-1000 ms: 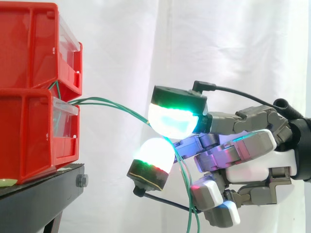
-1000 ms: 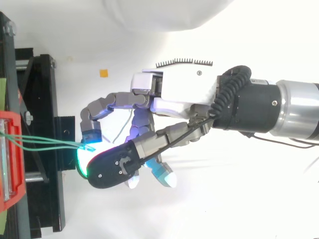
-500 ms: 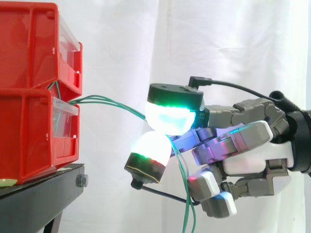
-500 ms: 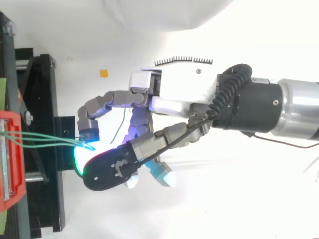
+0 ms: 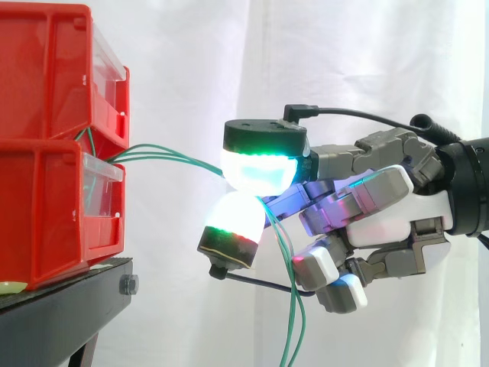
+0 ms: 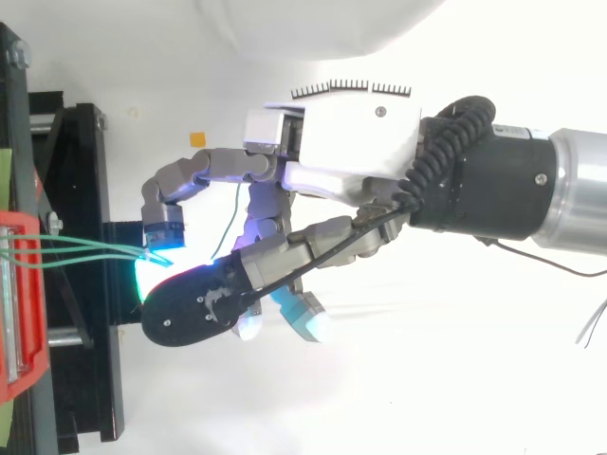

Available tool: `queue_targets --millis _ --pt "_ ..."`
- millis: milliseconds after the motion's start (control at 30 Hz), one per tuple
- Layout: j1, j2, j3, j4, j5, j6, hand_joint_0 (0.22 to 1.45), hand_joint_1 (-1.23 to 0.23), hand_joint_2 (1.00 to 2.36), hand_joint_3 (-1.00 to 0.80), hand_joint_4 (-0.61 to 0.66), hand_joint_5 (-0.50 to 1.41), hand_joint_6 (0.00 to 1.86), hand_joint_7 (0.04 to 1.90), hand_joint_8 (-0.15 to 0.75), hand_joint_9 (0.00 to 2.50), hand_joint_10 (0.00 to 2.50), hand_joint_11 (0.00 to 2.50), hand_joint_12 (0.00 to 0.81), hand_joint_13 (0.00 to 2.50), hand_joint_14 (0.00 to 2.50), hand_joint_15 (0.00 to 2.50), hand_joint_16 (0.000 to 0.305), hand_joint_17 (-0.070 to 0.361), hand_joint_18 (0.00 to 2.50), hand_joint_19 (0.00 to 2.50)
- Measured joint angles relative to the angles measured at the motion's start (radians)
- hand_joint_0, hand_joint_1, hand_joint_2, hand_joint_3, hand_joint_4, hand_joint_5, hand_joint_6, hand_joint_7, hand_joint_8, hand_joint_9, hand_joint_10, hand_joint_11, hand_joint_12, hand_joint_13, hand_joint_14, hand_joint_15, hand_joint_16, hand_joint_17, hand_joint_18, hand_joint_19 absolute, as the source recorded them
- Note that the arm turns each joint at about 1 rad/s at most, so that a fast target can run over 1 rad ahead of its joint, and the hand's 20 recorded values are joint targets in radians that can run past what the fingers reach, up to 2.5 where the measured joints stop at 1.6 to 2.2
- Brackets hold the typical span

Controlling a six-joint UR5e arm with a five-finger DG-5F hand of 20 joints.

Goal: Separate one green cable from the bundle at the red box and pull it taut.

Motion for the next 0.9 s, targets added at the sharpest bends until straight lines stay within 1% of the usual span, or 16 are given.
queue_targets --millis 200,333,367,433,467,500,533,567,600,667,733,767,800,833,867,900 --pt "-0.002 0.004 0.010 -0.017 0.000 -0.021 0.70 -0.67 1.02 -0.28 0.18 0.12 0.53 1.32 0.252 1.89 0.02 0.59 0.236 1.29 0.02 0.59 0.030 0.067 1.29 0.63" --pt "-0.004 0.005 0.036 -0.062 0.001 -0.035 0.70 -0.67 1.02 -0.30 0.18 0.12 0.53 1.32 0.252 1.90 0.02 0.59 0.235 1.29 0.02 0.59 0.030 0.067 1.28 0.64" --pt "-0.004 0.005 0.043 -0.074 0.001 -0.038 0.69 -0.67 1.01 -0.34 0.17 0.12 0.54 1.31 0.252 1.89 0.02 0.58 0.232 1.29 0.02 0.59 0.030 0.067 1.28 0.64" --pt "-0.004 0.005 0.060 -0.107 0.000 -0.042 0.63 -0.67 1.00 -0.44 0.18 0.11 0.57 1.25 0.242 1.88 0.02 0.59 0.233 1.28 0.02 0.60 0.030 0.069 1.27 0.66" --pt "-0.004 0.005 0.067 -0.122 0.000 -0.044 0.56 -0.65 1.00 -0.50 0.18 0.11 0.58 1.25 0.245 1.88 0.02 0.58 0.241 1.28 0.02 0.60 0.032 0.073 1.27 0.66" --pt "-0.004 0.005 0.074 -0.138 0.000 -0.047 0.53 -0.64 1.00 -0.50 0.18 0.11 0.57 1.26 0.249 1.88 0.02 0.57 0.249 1.29 0.02 0.59 0.034 0.077 1.27 0.65" --pt "-0.004 0.005 0.082 -0.157 0.000 -0.051 0.45 -0.59 1.00 -0.50 0.20 0.11 0.56 1.30 0.258 1.91 0.02 0.55 0.276 1.32 0.02 0.56 0.041 0.093 1.34 0.60" --pt "-0.004 0.005 0.087 -0.172 0.000 -0.055 0.39 -0.53 1.00 -0.50 0.22 0.12 0.54 1.33 0.276 1.92 0.02 0.52 0.301 1.34 0.02 0.53 0.047 0.107 1.39 0.55" --pt "-0.004 0.005 0.091 -0.185 -0.001 -0.058 0.36 -0.50 1.00 -0.50 0.22 0.12 0.53 1.35 0.282 1.94 0.02 0.50 0.312 1.37 0.02 0.52 0.050 0.112 1.42 0.53" --pt "-0.004 0.005 0.095 -0.205 -0.002 -0.064 0.35 -0.44 1.00 -0.50 0.20 0.13 0.53 1.34 0.276 1.95 0.02 0.48 0.320 1.38 0.02 0.51 0.053 0.118 1.44 0.55" --pt "-0.004 0.005 0.097 -0.214 -0.003 -0.067 0.37 -0.40 1.00 -0.50 0.18 0.13 0.54 1.31 0.268 1.96 0.02 0.48 0.313 1.38 0.01 0.52 0.051 0.114 1.42 0.57" --pt "-0.004 0.005 0.098 -0.217 -0.002 -0.068 0.43 -0.33 1.00 -0.50 0.17 0.12 0.56 1.25 0.256 1.96 0.02 0.50 0.287 1.36 0.02 0.54 0.046 0.103 1.36 0.64" --pt "-0.004 0.005 0.098 -0.217 -0.002 -0.068 0.48 -0.33 1.00 -0.50 0.15 0.12 0.57 1.22 0.240 1.95 0.02 0.53 0.265 1.34 0.02 0.57 0.041 0.091 1.30 0.69" --pt "-0.004 0.005 0.098 -0.218 -0.002 -0.068 0.52 -0.34 1.00 -0.50 0.15 0.11 0.58 1.19 0.238 1.94 0.02 0.55 0.254 1.33 0.02 0.58 0.038 0.086 1.27 0.72" --pt "-0.004 0.005 0.098 -0.219 -0.001 -0.069 0.60 -0.45 1.00 -0.50 0.13 0.11 0.58 1.19 0.228 1.93 0.02 0.58 0.234 1.30 0.02 0.60 0.034 0.076 1.23 0.76" --pt "-0.004 0.005 0.098 -0.219 -0.001 -0.069 0.64 -0.52 1.00 -0.50 0.12 0.12 0.57 1.22 0.232 1.93 0.02 0.58 0.235 1.30 0.02 0.61 0.033 0.074 1.22 0.76"
